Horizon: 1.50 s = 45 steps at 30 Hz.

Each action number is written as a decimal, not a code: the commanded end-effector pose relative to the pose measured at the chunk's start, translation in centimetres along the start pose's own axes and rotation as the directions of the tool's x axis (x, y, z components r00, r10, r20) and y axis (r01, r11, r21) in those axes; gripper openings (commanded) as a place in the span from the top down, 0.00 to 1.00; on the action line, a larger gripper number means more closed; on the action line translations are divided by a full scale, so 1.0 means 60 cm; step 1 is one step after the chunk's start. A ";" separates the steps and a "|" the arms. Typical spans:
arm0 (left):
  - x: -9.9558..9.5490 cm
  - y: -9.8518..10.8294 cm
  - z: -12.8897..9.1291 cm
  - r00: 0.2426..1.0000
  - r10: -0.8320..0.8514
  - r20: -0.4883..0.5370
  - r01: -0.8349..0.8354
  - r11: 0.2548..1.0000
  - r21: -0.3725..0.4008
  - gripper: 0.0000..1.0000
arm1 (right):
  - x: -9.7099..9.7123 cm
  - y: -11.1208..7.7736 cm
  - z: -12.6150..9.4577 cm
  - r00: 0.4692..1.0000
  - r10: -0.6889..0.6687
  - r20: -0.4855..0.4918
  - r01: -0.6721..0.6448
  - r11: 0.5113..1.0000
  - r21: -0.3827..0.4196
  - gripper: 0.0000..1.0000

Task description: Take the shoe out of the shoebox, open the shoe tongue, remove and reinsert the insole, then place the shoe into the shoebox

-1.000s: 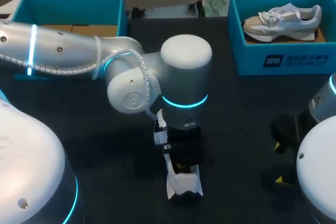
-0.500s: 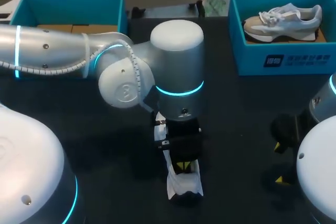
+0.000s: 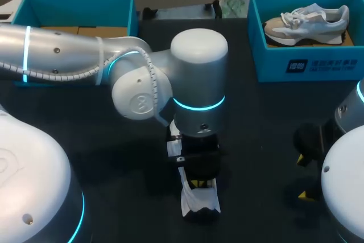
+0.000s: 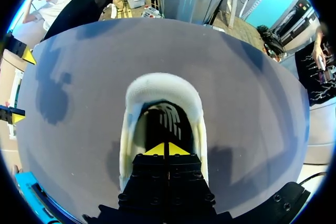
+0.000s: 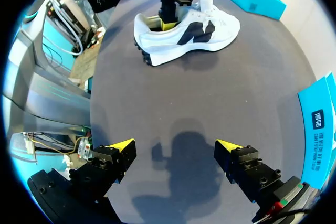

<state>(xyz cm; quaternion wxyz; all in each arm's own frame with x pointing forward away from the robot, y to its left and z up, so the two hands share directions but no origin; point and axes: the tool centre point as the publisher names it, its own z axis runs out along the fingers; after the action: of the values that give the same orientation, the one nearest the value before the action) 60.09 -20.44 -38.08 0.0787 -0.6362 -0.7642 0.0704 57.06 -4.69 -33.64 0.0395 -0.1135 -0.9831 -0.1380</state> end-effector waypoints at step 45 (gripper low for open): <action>-0.007 -0.017 0.082 0.999 -0.010 -0.030 0.012 0.998 0.064 1.00 | 0.004 -0.002 -0.003 1.000 -0.001 0.003 0.001 1.000 -0.002 0.00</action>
<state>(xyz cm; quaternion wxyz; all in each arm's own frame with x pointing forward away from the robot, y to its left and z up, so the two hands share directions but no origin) 56.94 -21.60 -40.99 0.1158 -0.6318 -0.7601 0.0989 57.06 -4.70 -33.64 0.0394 -0.1137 -0.9831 -0.1381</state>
